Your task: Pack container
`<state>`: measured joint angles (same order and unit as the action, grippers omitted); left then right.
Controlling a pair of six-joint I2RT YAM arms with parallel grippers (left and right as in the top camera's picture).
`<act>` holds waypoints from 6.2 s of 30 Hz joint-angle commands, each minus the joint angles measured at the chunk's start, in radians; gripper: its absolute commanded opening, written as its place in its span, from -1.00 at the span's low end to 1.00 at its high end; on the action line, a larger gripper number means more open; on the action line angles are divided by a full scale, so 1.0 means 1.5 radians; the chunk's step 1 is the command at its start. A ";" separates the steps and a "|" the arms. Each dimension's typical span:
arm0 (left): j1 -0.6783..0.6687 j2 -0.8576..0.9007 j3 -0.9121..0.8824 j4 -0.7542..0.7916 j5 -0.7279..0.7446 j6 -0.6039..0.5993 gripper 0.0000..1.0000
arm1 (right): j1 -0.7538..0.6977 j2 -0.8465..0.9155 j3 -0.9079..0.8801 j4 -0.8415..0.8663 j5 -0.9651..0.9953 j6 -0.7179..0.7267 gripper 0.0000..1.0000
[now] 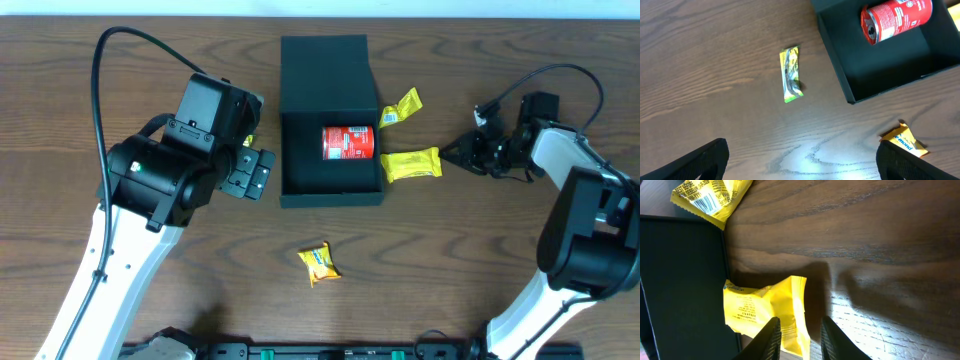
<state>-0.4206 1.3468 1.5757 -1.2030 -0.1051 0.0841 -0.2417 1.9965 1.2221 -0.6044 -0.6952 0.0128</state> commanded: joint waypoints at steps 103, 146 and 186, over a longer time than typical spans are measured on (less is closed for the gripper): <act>0.002 0.004 0.007 0.009 -0.007 0.009 0.91 | 0.056 0.019 0.006 0.067 -0.107 0.066 -0.97; 0.002 0.004 0.007 -0.002 -0.063 0.009 0.91 | 0.378 -0.229 0.052 0.207 -0.129 0.382 -0.97; 0.002 0.004 0.005 -0.011 -0.071 0.009 0.91 | 0.560 -0.227 -0.023 0.090 0.293 0.548 -0.97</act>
<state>-0.4206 1.3468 1.5757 -1.2156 -0.1951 0.0864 0.5858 1.6730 1.2102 -0.4740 -0.3084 0.7788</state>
